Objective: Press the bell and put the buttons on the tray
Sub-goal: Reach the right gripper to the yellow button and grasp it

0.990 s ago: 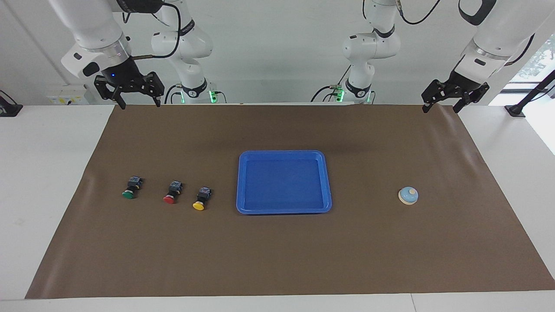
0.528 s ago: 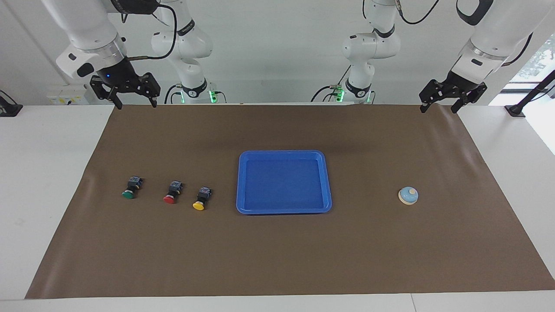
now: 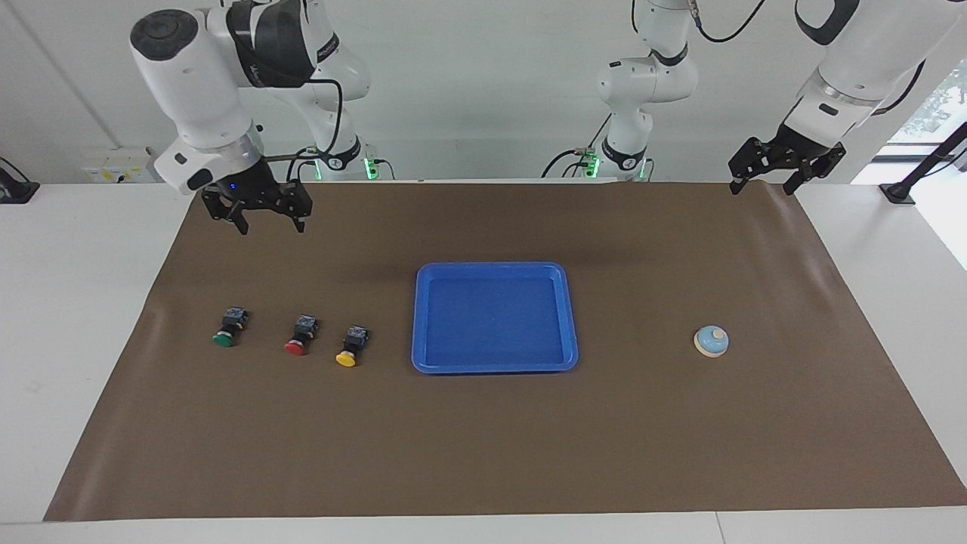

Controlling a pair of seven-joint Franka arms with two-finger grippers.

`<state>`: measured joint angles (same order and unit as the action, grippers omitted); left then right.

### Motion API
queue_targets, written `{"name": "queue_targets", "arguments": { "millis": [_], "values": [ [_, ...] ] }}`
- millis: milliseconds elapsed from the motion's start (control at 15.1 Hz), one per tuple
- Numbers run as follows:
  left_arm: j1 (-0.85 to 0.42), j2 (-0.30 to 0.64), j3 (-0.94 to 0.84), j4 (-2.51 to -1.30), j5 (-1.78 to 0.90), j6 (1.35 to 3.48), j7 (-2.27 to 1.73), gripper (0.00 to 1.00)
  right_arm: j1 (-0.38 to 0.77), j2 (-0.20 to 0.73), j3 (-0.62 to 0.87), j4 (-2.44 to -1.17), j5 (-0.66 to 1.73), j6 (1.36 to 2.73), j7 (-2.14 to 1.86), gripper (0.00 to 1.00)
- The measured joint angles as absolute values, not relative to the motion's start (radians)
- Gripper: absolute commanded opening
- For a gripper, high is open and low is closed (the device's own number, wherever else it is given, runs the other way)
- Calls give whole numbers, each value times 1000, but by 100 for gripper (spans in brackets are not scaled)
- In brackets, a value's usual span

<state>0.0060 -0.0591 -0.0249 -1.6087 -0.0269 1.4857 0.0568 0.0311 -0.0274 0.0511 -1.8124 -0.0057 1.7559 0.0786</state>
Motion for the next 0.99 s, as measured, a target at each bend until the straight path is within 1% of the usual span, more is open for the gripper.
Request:
{"name": "queue_targets", "arguments": {
  "millis": [264, 462, 726, 990],
  "values": [
    [6, -65, -23, -1609, -27, 1483, 57, 100, 88, 106, 52, -1824, -6, 1928, 217, 100],
    [6, -100, -22, -1605, -27, 1484, 57, 100, 131, 202, 53, -1824, -6, 2061, 315, 100],
    [6, -186, -21, -1605, -27, 1478, 57, 100, 156, 283, 53, -1823, -8, 2169, 373, 100],
    [6, -202, -21, -1610, -27, 1477, 57, 100, 165, 340, 52, -1822, -25, 2219, 405, 100]
  ]
}}
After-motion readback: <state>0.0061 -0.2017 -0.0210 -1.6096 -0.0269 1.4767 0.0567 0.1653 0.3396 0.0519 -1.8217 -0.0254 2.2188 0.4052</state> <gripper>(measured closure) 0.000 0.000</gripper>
